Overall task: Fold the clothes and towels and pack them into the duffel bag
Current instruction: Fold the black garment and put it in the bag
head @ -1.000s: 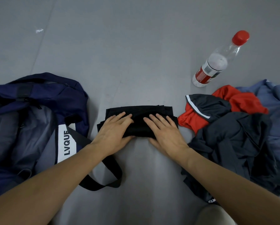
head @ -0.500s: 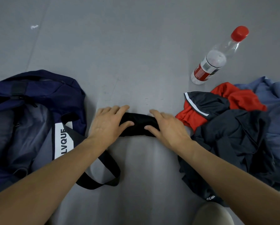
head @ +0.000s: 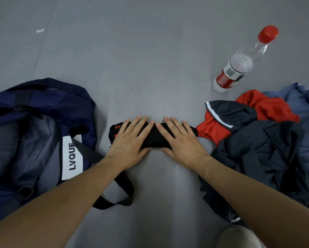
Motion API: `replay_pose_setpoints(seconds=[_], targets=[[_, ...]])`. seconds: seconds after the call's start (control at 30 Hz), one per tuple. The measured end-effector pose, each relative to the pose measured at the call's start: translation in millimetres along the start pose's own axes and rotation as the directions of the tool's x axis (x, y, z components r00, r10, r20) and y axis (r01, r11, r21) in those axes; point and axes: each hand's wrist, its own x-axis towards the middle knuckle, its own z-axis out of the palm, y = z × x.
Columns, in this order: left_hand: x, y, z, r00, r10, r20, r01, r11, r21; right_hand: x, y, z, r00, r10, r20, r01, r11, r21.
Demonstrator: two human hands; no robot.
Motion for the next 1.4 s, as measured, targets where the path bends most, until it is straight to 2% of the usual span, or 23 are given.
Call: replay_pose_setpoints(seconds=[0.23,0.37,0.47,0.53,0.63,0.7,0.73,0.8,0.9,0.97,1.03,1.17,1.27,1.4], targets=[[2.7,2.0,-9.1,1.000,-0.006,0.006,0.006,0.999,0.038,-1.5,-10.0,-9.0,0.999,0.054,0.006,-0.054,0.998,-0.029],[5.2,-1.7,-43.0,0.999,-0.047,0.024,0.046,0.998,0.045,4.8,-33.6,-28.0,0.994,0.105,0.019,-0.105,0.994,-0.020],[1.5,-16.6,-92.7,0.996,-0.036,-0.079,0.040,0.998,0.048,16.8,-56.5,-64.1,0.988,0.142,-0.067,-0.139,0.989,0.058],[-6.6,-29.8,-130.4,0.982,-0.074,-0.174,0.084,0.995,0.050,26.2,-76.8,-92.4,0.976,0.143,-0.163,-0.122,0.983,0.137],[-27.1,-50.6,-176.7,0.942,-0.190,-0.276,0.200,0.980,0.008,41.2,-114.0,-130.0,0.953,0.120,-0.278,-0.061,0.975,0.212],[-46.9,-63.2,-197.0,0.889,-0.321,-0.327,0.303,0.947,-0.106,48.9,-141.3,-151.4,0.962,0.058,-0.266,0.006,0.972,0.235],[-56.8,-68.0,-203.5,0.845,-0.408,-0.347,0.350,0.911,-0.220,52.1,-154.0,-159.8,0.973,0.017,-0.232,0.043,0.967,0.252],[-73.9,-71.4,-208.0,0.730,-0.599,-0.329,0.404,0.767,-0.498,55.6,-173.7,-170.0,0.984,-0.043,-0.171,0.099,0.938,0.331],[-99.7,-77.2,-199.5,0.618,-0.741,-0.263,0.420,0.594,-0.686,64.7,-194.5,-173.6,0.983,-0.137,-0.119,0.176,0.879,0.442],[-118.2,-88.3,-191.7,0.611,-0.755,-0.236,0.396,0.551,-0.735,74.8,-205.2,-172.5,0.987,-0.149,-0.065,0.160,0.814,0.558],[-138.5,-103.4,-184.6,0.624,-0.756,-0.197,0.380,0.515,-0.768,90.2,-217.0,-169.2,0.992,-0.121,0.022,0.076,0.745,0.663],[-168.5,-124.0,-177.6,0.595,-0.799,-0.088,0.252,0.289,-0.924,111.4,-252.8,-154.6,0.972,-0.200,0.126,0.010,0.570,0.821],[-181.0,-135.8,-180.6,0.569,-0.823,0.010,0.156,0.096,-0.983,115.1,-288.3,-132.3,0.979,-0.192,0.066,0.039,0.496,0.868],[-193.8,-146.7,-181.4,0.600,-0.780,0.178,0.129,-0.126,-0.984,120.7,-323.5,-113.5,0.998,-0.052,-0.029,0.050,0.489,0.871]])
